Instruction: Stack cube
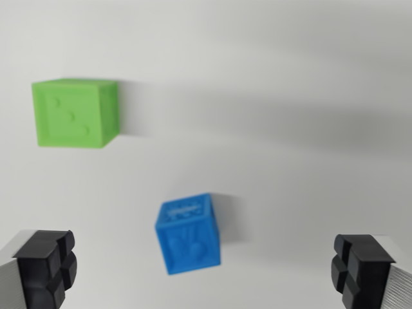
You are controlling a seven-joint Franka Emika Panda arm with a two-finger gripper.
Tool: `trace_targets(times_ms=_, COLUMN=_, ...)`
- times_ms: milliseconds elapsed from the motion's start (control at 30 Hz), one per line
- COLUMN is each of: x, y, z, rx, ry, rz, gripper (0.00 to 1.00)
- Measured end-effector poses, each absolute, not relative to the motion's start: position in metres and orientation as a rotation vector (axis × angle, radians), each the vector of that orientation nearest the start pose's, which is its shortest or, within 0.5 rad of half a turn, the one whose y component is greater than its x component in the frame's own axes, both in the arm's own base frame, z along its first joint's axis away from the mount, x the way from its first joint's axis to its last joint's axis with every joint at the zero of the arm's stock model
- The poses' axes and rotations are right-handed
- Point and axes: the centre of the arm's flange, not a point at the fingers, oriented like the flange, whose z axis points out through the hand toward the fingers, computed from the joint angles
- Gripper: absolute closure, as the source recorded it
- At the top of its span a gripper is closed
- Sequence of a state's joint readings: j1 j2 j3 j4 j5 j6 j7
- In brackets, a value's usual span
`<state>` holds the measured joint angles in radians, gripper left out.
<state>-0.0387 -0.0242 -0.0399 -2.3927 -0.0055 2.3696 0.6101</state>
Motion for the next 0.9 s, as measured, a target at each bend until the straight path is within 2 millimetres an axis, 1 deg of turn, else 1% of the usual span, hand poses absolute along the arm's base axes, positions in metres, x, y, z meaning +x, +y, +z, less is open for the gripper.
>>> trace_targets(times_ms=533, x=0.446, y=-0.037, z=0.28, rx=-3.005, ry=0.922, rz=0.003, gripper=0.0)
trace_targets(times_ms=900, x=0.412, y=-0.037, z=0.246, rx=-3.035, ry=0.816, rz=0.005, gripper=0.0)
